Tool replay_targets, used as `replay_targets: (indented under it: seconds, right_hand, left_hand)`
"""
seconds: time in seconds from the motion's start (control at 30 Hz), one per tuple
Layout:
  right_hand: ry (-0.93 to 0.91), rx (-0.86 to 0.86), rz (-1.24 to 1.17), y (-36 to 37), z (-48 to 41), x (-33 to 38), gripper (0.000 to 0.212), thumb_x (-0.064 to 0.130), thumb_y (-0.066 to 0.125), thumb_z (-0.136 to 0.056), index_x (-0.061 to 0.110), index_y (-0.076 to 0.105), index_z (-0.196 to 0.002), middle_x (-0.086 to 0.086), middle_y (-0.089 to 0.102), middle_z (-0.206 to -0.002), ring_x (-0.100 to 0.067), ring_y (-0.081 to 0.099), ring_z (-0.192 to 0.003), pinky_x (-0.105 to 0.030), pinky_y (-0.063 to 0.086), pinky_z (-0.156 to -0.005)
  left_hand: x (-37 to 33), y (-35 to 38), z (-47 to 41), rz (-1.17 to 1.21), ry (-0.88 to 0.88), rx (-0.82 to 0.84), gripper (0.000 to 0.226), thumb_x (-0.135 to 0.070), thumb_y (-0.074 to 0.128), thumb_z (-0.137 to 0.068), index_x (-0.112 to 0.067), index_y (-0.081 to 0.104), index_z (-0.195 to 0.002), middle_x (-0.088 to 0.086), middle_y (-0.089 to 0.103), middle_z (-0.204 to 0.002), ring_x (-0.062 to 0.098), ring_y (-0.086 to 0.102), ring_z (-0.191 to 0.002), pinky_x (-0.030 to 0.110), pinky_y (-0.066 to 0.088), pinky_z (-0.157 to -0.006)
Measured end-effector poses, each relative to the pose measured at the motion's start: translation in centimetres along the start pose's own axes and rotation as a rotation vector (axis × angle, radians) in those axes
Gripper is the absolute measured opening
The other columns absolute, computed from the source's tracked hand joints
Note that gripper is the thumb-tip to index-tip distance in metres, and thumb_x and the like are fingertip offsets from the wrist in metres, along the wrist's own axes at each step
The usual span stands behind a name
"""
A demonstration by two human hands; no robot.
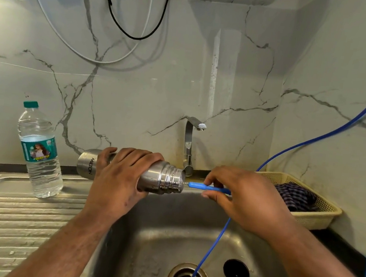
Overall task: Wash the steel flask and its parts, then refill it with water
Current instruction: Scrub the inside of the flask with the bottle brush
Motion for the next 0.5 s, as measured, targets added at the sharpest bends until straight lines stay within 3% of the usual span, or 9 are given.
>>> replay_targets:
  seconds: [0.07, 0.13, 0.2, 0.33, 0.43, 0.5]
  right_hand:
    - [-0.049, -0.092, 0.097, -0.5, 0.0, 0.9, 0.012, 0.044, 0.069, -0.092, 0.032, 0.064, -0.093, 0.014, 0.063, -0.085, -0.012, 0.057, -0.076, -0.036, 0.052, -0.057]
    - [-0.027, -0.167, 0.127, -1.0, 0.0, 0.9, 0.012, 0.036, 0.069, -0.093, 0.027, 0.064, -0.087, 0.01, 0.06, -0.077, -0.015, 0.053, -0.068, -0.031, 0.044, -0.049]
    - [-0.018, -0.174, 0.128, -1.0, -0.2, 0.9, 0.016, 0.033, 0.067, -0.096, 0.024, 0.064, -0.084, 0.007, 0.058, -0.071, -0.017, 0.049, -0.062, -0.029, 0.035, -0.051]
    - [0.116, 0.025, -0.053, 1.3, -0.2, 0.2, 0.031, 0.042, 0.05, -0.104, 0.023, 0.066, -0.086, 0.006, 0.065, -0.072, -0.013, 0.056, -0.065, -0.033, 0.044, -0.059]
    - [0.307, 0.156, -0.343, 3.6, 0.2, -1.3, 0.034, 0.034, 0.05, -0.107, 0.023, 0.068, -0.08, 0.022, 0.061, -0.061, 0.001, 0.055, -0.059, -0.017, 0.037, -0.053]
    - [0.35, 0.149, -0.422, 3.9, 0.2, -2.1, 0.034, 0.039, 0.053, -0.105, 0.025, 0.062, -0.076, 0.01, 0.059, -0.062, -0.003, 0.051, -0.057, -0.019, 0.035, -0.054]
  left_hand:
    - [0.0, 0.0, 0.0, 0.003, -0.004, -0.004, 0.083, -0.036, 0.095, -0.054, -0.035, 0.058, -0.128, -0.01, 0.065, -0.12, 0.02, 0.061, -0.112, 0.055, 0.035, -0.108]
    - [-0.1, 0.1, 0.0, 0.014, -0.012, -0.004, 0.082, -0.035, 0.094, -0.055, -0.035, 0.058, -0.129, -0.01, 0.065, -0.12, 0.019, 0.061, -0.112, 0.053, 0.034, -0.108]
    - [-0.1, 0.0, 0.0, 0.019, -0.019, -0.006, 0.083, -0.034, 0.094, -0.055, -0.035, 0.057, -0.129, -0.01, 0.065, -0.12, 0.019, 0.061, -0.112, 0.054, 0.034, -0.109]
    - [-0.7, -0.6, 0.0, -0.019, 0.035, -0.045, 0.083, -0.032, 0.096, -0.053, -0.034, 0.058, -0.126, -0.009, 0.065, -0.119, 0.02, 0.06, -0.112, 0.054, 0.033, -0.108]
    - [-1.6, -0.9, 0.0, -0.021, 0.109, -0.069, 0.083, -0.029, 0.096, -0.052, -0.035, 0.059, -0.126, -0.011, 0.063, -0.12, 0.02, 0.059, -0.113, 0.054, 0.029, -0.111]
    - [-2.1, -0.8, -0.1, -0.029, 0.138, -0.058, 0.085, -0.029, 0.096, -0.051, -0.035, 0.059, -0.128, -0.012, 0.062, -0.121, 0.019, 0.059, -0.114, 0.054, 0.029, -0.112]
Point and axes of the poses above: each hand's wrist, its own z-axis away from the middle knuckle, its own y-axis out of the palm, x = y × z, the point moved 10 cm from there along -z, towards the middle knuckle
